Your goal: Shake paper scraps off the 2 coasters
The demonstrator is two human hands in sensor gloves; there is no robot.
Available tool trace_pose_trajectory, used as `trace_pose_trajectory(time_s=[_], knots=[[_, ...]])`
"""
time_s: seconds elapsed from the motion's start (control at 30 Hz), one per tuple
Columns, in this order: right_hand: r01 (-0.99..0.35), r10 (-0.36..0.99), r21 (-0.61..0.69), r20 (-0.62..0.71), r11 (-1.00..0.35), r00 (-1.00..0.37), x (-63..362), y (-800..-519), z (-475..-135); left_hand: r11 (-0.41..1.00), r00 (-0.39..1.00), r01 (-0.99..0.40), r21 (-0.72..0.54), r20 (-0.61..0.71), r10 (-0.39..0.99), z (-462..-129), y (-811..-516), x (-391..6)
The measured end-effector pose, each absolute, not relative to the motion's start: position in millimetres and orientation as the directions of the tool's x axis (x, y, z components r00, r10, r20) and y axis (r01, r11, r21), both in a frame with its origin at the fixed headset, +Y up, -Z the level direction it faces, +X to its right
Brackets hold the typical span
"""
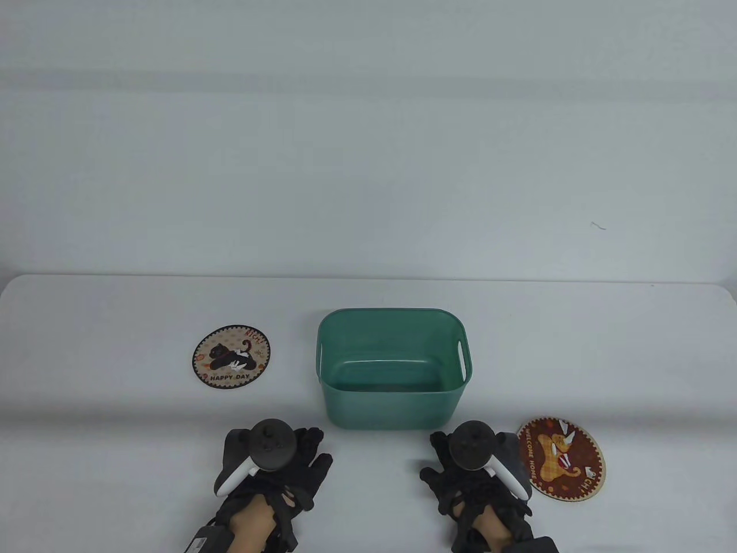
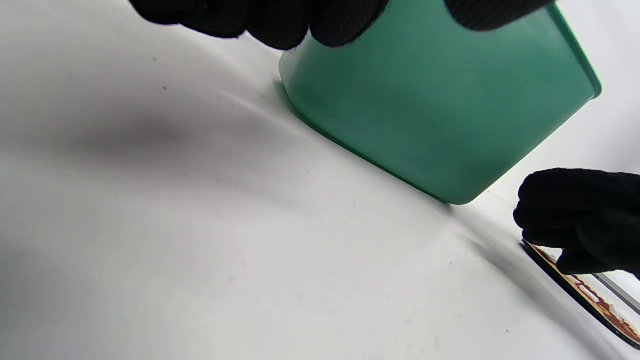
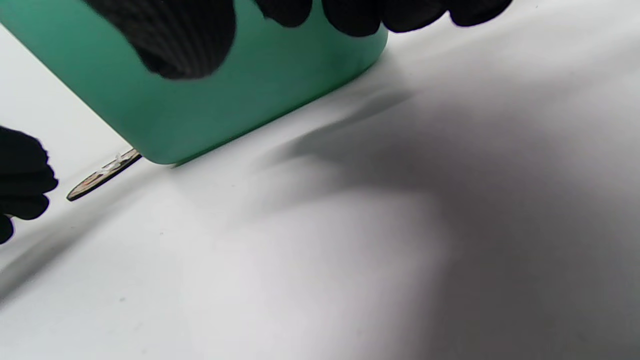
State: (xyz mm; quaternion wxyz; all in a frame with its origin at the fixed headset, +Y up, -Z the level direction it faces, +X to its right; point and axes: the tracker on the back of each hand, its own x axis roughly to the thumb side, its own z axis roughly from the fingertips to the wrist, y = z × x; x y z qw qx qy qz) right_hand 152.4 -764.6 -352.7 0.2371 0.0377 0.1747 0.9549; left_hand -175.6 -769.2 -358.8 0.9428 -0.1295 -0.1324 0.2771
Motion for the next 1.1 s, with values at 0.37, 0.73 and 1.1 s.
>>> trace_pose_trajectory(time_s=[0.37,0.73,1.1], knots=[[-0.471,0.496,0.325,-0.006,-0.82,-0.868,154,-762,-351,0.798,0.801,-0.506,-0.329,0.165,0.576,-357,-764,-177],[-0.522,0.539,0.29,-0.022,-0.802,-0.842,162,-756,-350,0.787,0.786,-0.535,-0.305,0.162,0.597,-356,-757,-181],[-0.565,0.559,0.162,-0.084,-0.809,-0.825,197,-709,-363,0.773,0.774,-0.551,-0.315,0.153,0.614,-356,-757,-182]])
